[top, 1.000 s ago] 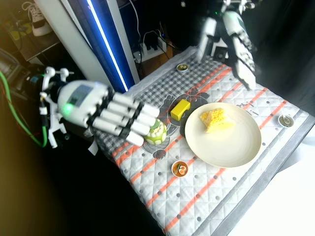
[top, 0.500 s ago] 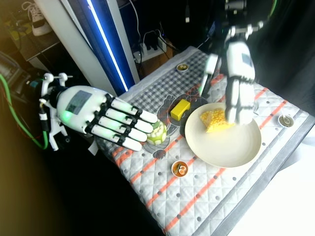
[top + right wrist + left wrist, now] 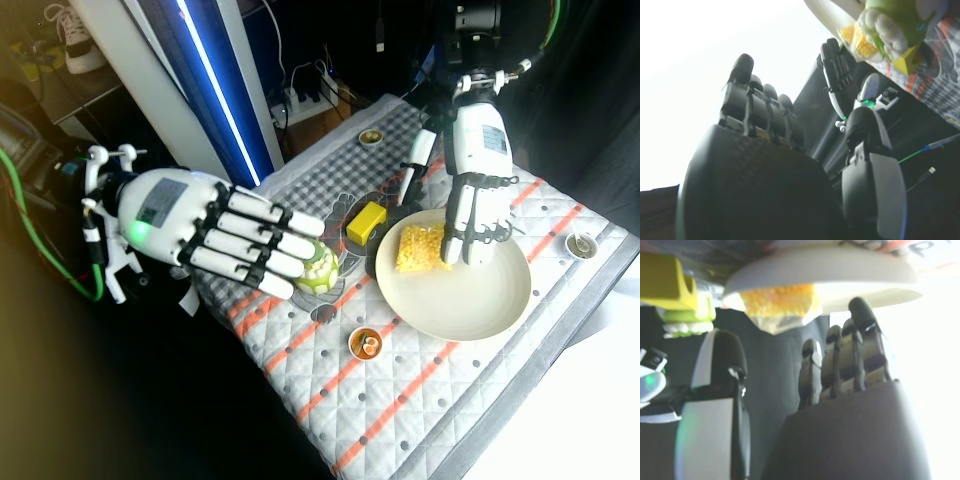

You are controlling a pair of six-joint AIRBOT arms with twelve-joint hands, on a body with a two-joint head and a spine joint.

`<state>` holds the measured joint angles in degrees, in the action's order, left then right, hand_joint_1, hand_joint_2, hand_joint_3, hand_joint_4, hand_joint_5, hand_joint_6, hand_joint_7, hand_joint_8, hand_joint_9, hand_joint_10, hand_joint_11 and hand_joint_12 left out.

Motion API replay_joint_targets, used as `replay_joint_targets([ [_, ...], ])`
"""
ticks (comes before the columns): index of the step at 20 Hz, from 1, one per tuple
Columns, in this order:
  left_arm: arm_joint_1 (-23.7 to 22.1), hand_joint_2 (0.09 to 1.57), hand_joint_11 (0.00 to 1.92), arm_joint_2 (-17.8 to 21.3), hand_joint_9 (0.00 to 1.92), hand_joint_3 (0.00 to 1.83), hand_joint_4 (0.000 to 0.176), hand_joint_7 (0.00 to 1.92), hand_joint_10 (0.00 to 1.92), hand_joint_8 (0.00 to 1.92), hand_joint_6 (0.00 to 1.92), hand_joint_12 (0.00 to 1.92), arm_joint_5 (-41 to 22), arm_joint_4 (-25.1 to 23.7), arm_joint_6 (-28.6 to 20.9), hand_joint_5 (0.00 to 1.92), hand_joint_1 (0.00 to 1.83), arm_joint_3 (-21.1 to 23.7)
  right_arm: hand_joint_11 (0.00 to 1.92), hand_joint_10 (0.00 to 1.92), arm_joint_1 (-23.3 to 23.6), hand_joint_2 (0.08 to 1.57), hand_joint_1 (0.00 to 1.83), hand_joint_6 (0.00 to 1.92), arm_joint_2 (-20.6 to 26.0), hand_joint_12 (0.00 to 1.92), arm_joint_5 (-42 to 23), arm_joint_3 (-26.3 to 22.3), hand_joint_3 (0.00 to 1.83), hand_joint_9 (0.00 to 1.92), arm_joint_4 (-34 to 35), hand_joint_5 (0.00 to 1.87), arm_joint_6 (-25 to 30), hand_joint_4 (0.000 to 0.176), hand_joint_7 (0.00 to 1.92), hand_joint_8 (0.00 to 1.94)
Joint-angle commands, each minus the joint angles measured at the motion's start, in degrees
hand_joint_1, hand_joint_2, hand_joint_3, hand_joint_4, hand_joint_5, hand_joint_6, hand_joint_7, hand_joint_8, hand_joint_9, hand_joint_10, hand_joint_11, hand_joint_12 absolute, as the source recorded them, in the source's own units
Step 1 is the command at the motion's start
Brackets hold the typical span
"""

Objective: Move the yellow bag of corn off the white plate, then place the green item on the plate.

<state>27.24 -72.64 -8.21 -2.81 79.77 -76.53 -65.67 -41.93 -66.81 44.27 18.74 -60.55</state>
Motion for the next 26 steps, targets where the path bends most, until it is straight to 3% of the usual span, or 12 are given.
replay_joint_targets([
  [1, -1.28, 1.06, 0.00, -0.28, 0.23, 0.00, 0.085, 0.29, 0.06, 0.02, 0.02, 0.98, -5.42, -0.01, 0.01, 0.32, 0.99, 0.06, 0.00, 0.00, 0.33, 1.26, 0.53, 0.00, 0.09, 0.42, -7.77, 0.10, 0.00, 0.00, -0.39, 0.00, 0.37, 0.000, 0.00, 0.00],
  [6, -2.26, 1.05, 0.00, -2.79, 0.26, 0.00, 0.098, 0.28, 0.06, 0.00, 0.01, 1.07, -2.16, -3.01, 0.10, 0.34, 0.93, -1.22, 0.00, 0.00, -0.05, 1.28, 0.52, 0.00, 0.11, 0.29, -8.38, 0.09, 0.00, 0.00, -0.39, 0.00, 0.60, 0.000, 0.00, 0.00],
  [9, -2.76, 1.10, 0.00, -4.35, 0.42, 0.00, 0.035, 0.45, 0.14, 0.02, 0.07, 1.34, 0.39, -3.78, 0.20, 0.58, 0.99, -2.79, 0.00, 0.00, -0.11, 1.29, 0.52, 0.00, 0.11, 0.43, -8.47, 0.09, 0.00, 0.00, -0.38, 0.00, 0.60, 0.000, 0.00, 0.00],
  [10, -2.80, 1.12, 0.00, -4.87, 0.39, 0.00, 0.015, 0.54, 0.47, 0.07, 0.14, 1.53, 0.77, -4.42, 0.20, 0.63, 1.02, -3.30, 0.00, 0.00, -0.19, 1.30, 0.53, 0.00, 0.11, 0.45, -8.54, 0.09, 0.00, 0.00, -0.37, 0.00, 0.60, 0.000, 0.00, 0.00],
  [11, -2.81, 1.19, 0.13, -5.26, 0.45, 0.01, 0.000, 0.67, 0.61, 0.12, 1.04, 1.52, 0.88, -4.39, 0.15, 0.75, 1.08, -3.85, 0.00, 0.00, -0.26, 1.30, 0.52, 0.00, 0.11, 0.45, -8.61, 0.09, 0.00, 0.00, -0.36, 0.00, 0.60, 0.003, 0.00, 0.00],
  [12, -2.81, 1.21, 0.26, -5.41, 0.54, 0.00, 0.000, 0.75, 0.65, 0.15, 1.25, 1.51, 0.84, -4.14, 0.05, 0.76, 1.09, -4.16, 0.00, 0.00, -0.29, 1.30, 0.54, 0.00, 0.11, 0.52, -8.67, 0.09, 0.00, 0.00, -0.34, 0.00, 0.60, 0.000, 0.00, 0.00],
  [13, -2.81, 1.24, 0.41, -5.47, 0.59, 0.00, 0.000, 0.74, 0.99, 1.02, 1.43, 1.65, 0.83, -3.70, 0.02, 0.76, 1.15, -4.39, 0.00, 0.00, -0.30, 1.30, 0.54, 0.00, 0.11, 0.45, -8.72, 0.08, 0.00, 0.00, -0.33, 0.00, 0.61, 0.000, 0.00, 0.00],
  [15, -2.66, 1.30, 0.61, -5.50, 0.60, 0.01, 0.000, 0.67, 1.52, 1.39, 1.66, 1.89, 0.44, -1.91, 0.05, 0.61, 1.12, -5.04, 0.00, 0.00, -0.42, 1.30, 0.55, 0.00, 0.10, 0.39, -8.88, 0.08, 0.00, 0.00, -0.30, 0.00, 0.61, 0.000, 0.00, 0.00],
  [17, -2.50, 1.31, 0.69, -5.13, 0.66, 0.00, 0.000, 0.71, 1.69, 1.42, 1.71, 1.92, -0.64, 0.05, 0.06, 0.55, 1.12, -5.37, 0.00, 0.00, -0.51, 1.31, 0.52, 0.00, 0.10, 0.32, -9.02, 0.05, 0.00, 0.00, -0.21, 0.00, 0.61, 0.013, 0.00, 0.00],
  [20, -2.74, 1.29, 0.90, -1.36, 0.77, 0.00, 0.000, 0.73, 1.91, 1.60, 1.43, 1.92, -5.69, 1.94, -0.87, 0.63, 1.15, -2.54, 0.00, 0.00, -0.63, 1.31, 0.53, 0.00, 0.10, 0.25, -9.15, -0.03, 0.00, 0.00, -0.10, 0.00, 0.61, 0.000, 0.00, 0.00],
  [22, -2.81, 1.18, 1.03, 3.17, 0.82, 0.00, 0.000, 0.64, 1.92, 1.91, 1.84, 1.92, -10.24, 1.94, -1.87, 0.53, 1.19, 1.53, 0.00, 0.00, -0.63, 1.31, 0.52, 0.00, 0.10, 0.26, -9.22, -0.14, 0.00, 0.00, -0.03, 0.00, 0.61, 0.000, 0.00, 0.00],
  [26, 0.87, 1.14, 0.84, 14.38, 0.71, 0.00, 0.000, 0.58, 1.92, 1.92, 1.92, 1.92, -22.81, -3.56, -11.32, 0.47, 1.22, 11.86, 0.00, 0.00, -0.72, 1.31, 0.48, 0.00, 0.14, 0.51, -9.60, -0.54, 0.00, 0.00, 0.01, 0.00, 0.61, 0.000, 0.00, 0.00],
])
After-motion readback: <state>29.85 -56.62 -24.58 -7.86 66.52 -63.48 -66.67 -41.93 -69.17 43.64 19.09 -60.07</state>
